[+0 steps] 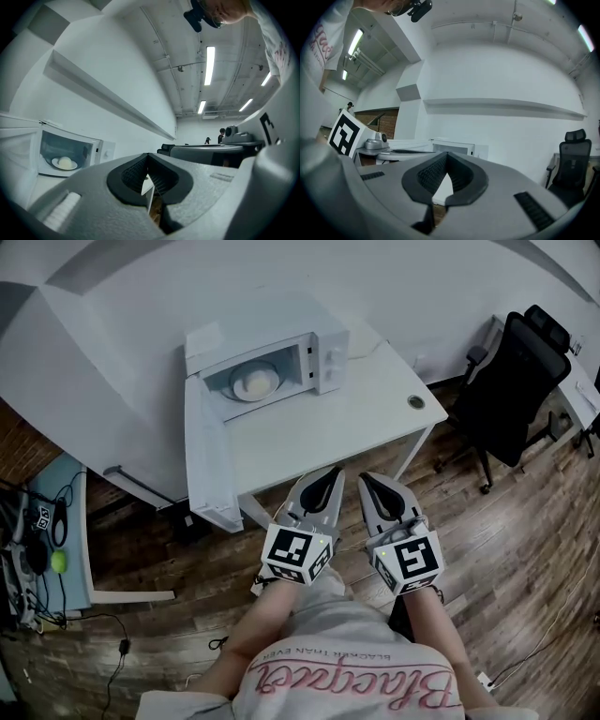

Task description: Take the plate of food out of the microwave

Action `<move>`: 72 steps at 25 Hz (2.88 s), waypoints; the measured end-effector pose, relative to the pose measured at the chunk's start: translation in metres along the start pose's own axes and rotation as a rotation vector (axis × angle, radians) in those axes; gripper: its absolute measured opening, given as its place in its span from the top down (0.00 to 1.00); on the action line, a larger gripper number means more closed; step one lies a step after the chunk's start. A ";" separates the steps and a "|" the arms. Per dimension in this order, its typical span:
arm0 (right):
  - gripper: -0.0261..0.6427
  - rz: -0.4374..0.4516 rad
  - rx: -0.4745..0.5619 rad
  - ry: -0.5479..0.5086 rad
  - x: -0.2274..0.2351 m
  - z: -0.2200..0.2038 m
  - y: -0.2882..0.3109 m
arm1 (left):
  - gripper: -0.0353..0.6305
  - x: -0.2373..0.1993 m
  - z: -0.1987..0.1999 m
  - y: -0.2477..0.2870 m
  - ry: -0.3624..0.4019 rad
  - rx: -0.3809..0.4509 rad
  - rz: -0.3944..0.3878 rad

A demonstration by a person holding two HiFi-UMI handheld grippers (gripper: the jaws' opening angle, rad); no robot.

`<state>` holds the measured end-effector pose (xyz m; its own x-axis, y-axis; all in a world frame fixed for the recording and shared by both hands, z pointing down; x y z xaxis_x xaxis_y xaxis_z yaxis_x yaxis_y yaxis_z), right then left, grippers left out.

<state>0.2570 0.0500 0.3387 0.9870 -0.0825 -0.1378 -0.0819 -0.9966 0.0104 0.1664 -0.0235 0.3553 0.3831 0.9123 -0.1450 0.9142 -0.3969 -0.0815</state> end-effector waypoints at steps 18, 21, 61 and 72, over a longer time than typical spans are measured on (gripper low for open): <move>0.94 0.181 -0.008 -0.013 0.015 0.003 0.112 | 0.94 -0.096 0.017 0.036 -0.015 0.043 0.186; 0.94 0.213 -0.005 -0.009 0.015 0.005 0.130 | 0.94 -0.112 0.020 0.038 -0.016 0.054 0.220; 0.94 0.359 -0.036 0.052 -0.003 -0.031 0.228 | 0.94 -0.190 0.000 0.030 -0.026 0.049 0.401; 0.94 0.401 -0.067 0.081 -0.001 -0.042 0.274 | 0.94 -0.225 -0.006 0.039 -0.035 0.040 0.449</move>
<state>0.2391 -0.2228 0.3836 0.8865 -0.4617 -0.0313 -0.4558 -0.8829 0.1127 0.1169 -0.2440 0.3911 0.7356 0.6447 -0.2081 0.6519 -0.7571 -0.0411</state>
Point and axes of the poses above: the fingertips, and each gripper's own axes: y forward along the fingers, x to its right, z out of its top, the point moved 7 cm from there along -y, backward along the fingers, and after that the axes turned 3 degrees about -y, right-handed, at the moved point
